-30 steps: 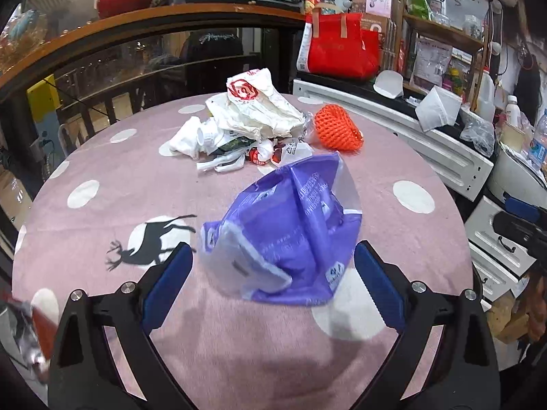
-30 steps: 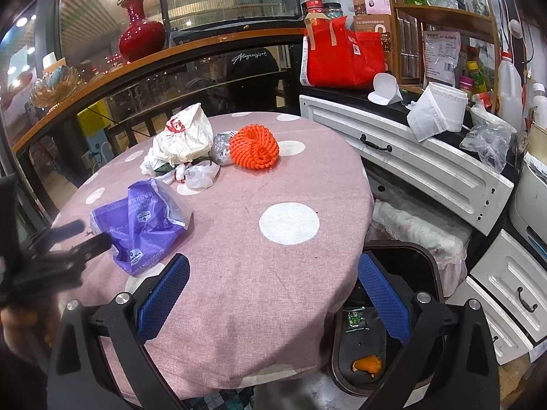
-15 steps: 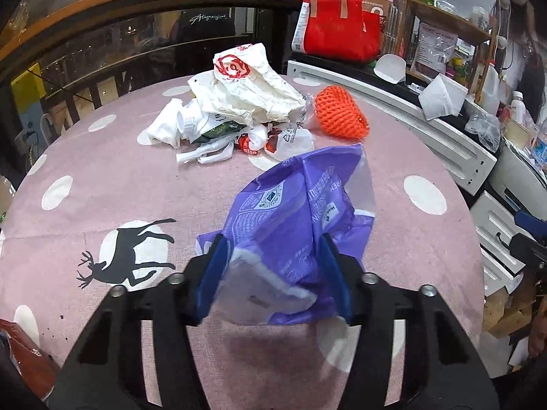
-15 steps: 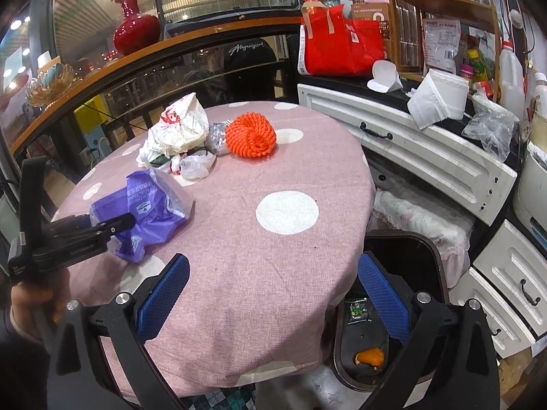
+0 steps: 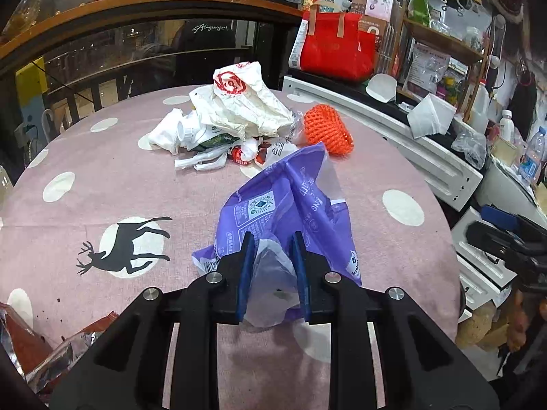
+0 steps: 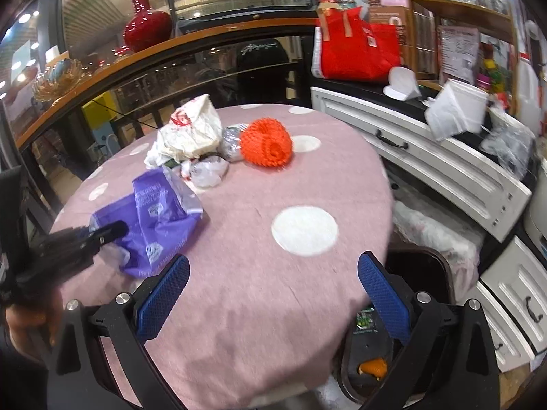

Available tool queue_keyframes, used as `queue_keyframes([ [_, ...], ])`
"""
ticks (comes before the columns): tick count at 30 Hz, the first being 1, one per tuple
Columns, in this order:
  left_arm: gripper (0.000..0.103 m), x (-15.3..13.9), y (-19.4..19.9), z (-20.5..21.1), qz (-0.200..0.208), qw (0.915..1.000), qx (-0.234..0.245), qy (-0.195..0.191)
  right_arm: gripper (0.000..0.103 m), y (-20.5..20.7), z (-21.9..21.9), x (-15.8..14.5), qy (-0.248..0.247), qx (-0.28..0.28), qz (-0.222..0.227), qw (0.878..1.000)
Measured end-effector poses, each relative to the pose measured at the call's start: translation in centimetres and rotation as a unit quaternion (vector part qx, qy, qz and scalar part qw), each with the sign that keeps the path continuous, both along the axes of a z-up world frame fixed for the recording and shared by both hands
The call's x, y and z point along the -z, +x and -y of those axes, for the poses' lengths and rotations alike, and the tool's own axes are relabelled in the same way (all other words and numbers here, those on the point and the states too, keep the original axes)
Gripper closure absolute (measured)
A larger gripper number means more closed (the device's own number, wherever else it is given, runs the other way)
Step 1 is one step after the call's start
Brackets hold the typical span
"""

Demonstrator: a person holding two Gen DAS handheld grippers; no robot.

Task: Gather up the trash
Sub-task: 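Grasp the purple tissue bag with the left tool while the right tool grasps the white plastic bag, then carry the white plastic bag to the bin and release it with the right tool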

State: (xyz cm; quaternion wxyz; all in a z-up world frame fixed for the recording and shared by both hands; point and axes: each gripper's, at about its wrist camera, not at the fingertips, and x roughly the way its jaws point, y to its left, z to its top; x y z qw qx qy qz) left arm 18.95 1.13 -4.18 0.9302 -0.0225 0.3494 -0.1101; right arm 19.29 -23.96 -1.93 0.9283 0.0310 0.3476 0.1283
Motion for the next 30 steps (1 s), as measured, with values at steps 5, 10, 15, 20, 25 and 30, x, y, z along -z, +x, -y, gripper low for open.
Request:
queue_keyframes([
  [5, 0.082, -1.1, -1.4, -0.4, 0.018, 0.9998, -0.004, -0.006, 0.006, 3.0, -2.3, -1.2, 0.01, -0.035, 0.008, 0.999],
  [10, 0.086, -1.6, -1.8, -0.9, 0.02, 0.9996, -0.005, -0.019, 0.009, 6.9, -6.2, -2.5, 0.009, -0.081, 0.016, 0.997],
  [15, 0.092, -1.8, -2.3, -1.0, 0.028, 0.9994, -0.004, -0.022, 0.021, 12.3, -10.3, -3.2, -0.004, -0.118, 0.008, 0.993],
  [20, 0.095, -2.3, -2.4, -1.4, 0.032, 0.9988, 0.0, -0.038, 0.03, 17.1, -13.5, -3.1, -0.025, -0.124, -0.001, 0.992],
  [25, 0.095, -2.6, -2.4, -1.5, 0.033, 0.9982, 0.008, -0.049, 0.05, 21.4, -15.8, -2.5, -0.048, -0.12, -0.009, 0.992],
  [30, 0.095, -2.3, -2.4, -1.4, 0.031, 0.9982, 0.013, -0.049, 0.08, 23.5, -16.4, -1.5, -0.055, -0.115, -0.022, 0.992],
])
